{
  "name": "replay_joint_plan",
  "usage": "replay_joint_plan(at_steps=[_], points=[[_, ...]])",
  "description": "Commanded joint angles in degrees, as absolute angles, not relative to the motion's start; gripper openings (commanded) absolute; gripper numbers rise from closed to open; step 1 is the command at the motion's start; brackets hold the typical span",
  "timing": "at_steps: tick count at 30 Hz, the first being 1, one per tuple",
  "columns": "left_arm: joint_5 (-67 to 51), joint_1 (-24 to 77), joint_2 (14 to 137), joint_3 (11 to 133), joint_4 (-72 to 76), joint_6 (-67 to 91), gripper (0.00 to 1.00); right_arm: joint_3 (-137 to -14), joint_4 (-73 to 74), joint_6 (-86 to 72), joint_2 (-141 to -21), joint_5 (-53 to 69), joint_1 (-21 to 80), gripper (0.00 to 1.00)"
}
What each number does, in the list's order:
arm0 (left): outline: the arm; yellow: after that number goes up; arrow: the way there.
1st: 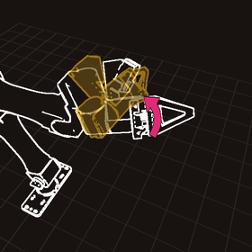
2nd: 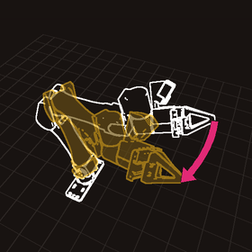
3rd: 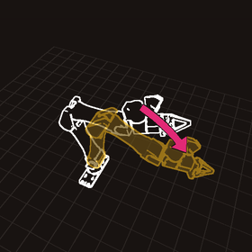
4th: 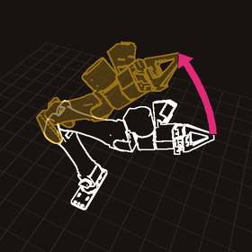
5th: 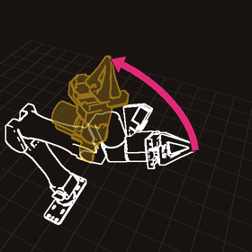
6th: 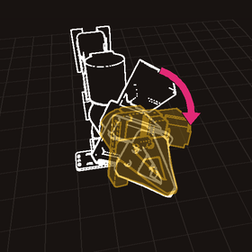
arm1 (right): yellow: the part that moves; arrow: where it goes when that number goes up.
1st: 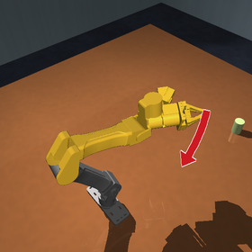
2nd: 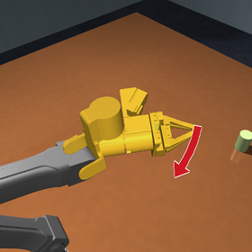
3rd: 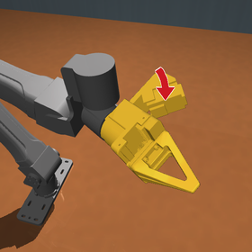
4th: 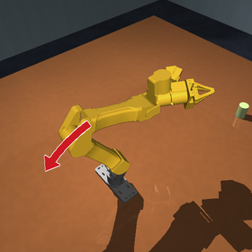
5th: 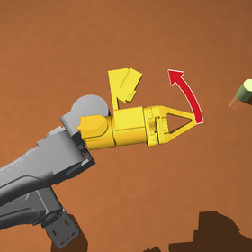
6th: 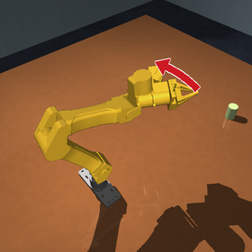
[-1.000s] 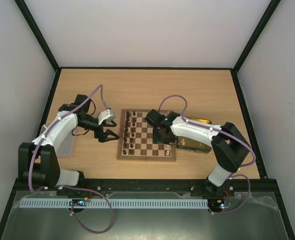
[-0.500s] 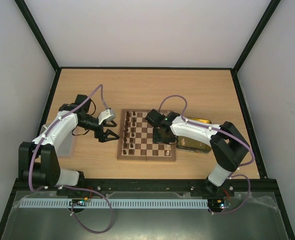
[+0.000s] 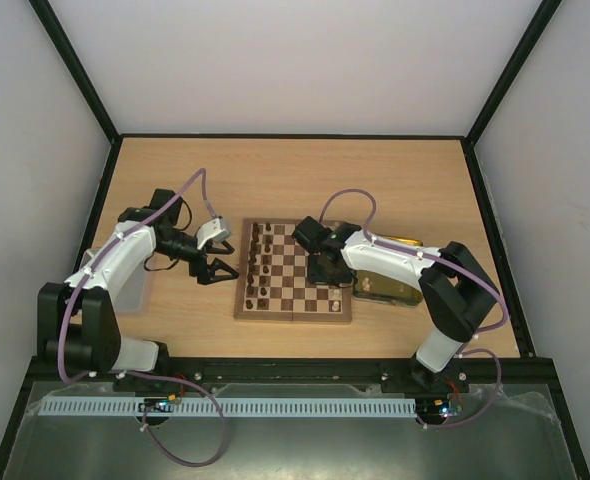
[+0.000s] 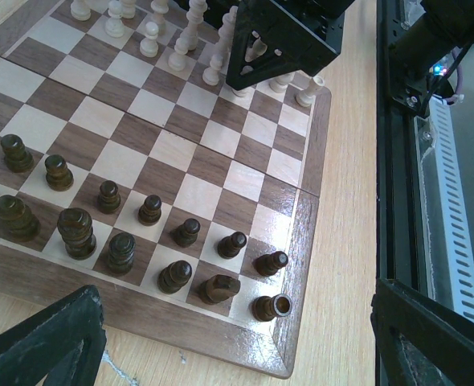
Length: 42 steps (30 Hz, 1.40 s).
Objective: Set up the chess pieces on the board
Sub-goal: Place the chess piece on the chessboard.
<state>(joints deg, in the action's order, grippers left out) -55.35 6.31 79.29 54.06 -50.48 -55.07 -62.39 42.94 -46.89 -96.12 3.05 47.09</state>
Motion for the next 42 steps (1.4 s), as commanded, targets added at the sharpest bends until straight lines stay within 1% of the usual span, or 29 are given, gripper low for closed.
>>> replay_joint_plan(at_steps=[1, 14, 18, 21, 42], points=[[-57.7, 6.2, 79.9, 55.0, -50.7, -56.3, 0.9, -62.7, 42.8, -46.7, -97.3, 2.6, 46.8, 0.05], [-57.4, 6.5, 80.2, 55.1, -50.5, -56.0, 0.9, -63.3, 43.2, -46.3, -96.9, 3.6, 46.8, 0.06], [-57.3, 6.6, 80.3, 55.2, -50.5, -55.9, 0.9, -63.5, 43.3, -46.2, -96.8, 4.0, 46.8, 0.16], [-57.4, 6.6, 80.5, 55.1, -50.4, -55.8, 0.9, -64.0, 43.7, -46.1, -96.7, 4.1, 46.8, 0.18], [-57.0, 7.4, 80.5, 55.2, -50.3, -55.3, 0.9, -65.7, 46.6, -46.5, -93.8, 2.8, 46.8, 0.19]])
